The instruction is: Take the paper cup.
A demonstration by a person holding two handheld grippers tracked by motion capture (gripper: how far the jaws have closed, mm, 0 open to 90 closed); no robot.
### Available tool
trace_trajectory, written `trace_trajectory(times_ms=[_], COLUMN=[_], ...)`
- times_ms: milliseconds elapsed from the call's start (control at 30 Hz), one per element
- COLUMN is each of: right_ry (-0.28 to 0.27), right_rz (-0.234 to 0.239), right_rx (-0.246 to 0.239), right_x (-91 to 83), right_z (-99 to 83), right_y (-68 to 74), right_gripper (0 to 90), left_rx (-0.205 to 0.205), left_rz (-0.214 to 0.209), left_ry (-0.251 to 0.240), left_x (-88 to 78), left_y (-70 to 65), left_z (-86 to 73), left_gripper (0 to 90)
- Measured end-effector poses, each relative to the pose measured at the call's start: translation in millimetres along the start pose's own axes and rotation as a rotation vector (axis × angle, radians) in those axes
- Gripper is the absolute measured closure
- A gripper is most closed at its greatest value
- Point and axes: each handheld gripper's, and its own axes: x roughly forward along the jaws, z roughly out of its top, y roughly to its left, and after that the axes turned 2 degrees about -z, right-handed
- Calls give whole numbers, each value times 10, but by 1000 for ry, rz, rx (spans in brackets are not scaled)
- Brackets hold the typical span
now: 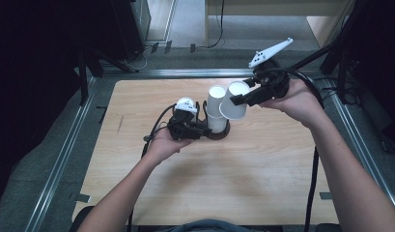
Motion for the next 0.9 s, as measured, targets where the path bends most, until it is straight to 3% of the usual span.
trace_trajectory(times_ms=[367,467,600,900], right_ry=[-22,-23,-15,-16], right_rz=[43,54,49,90], right_rx=[-6,-8,-52,-38], right_x=[17,70,165,344], right_z=[-305,-387,-507,-737], right_y=[177,220,278,361], right_gripper=[341,341,340,340], left_rx=[68,88,88,95], left_rz=[-45,-53,-68,-72], left_ry=[16,21,-3,5], left_x=[-155,-186,-229,-305], left_y=[-78,-76,-63,-50], left_z=[-124,-175,-229,-304], left_gripper=[491,496,515,445])
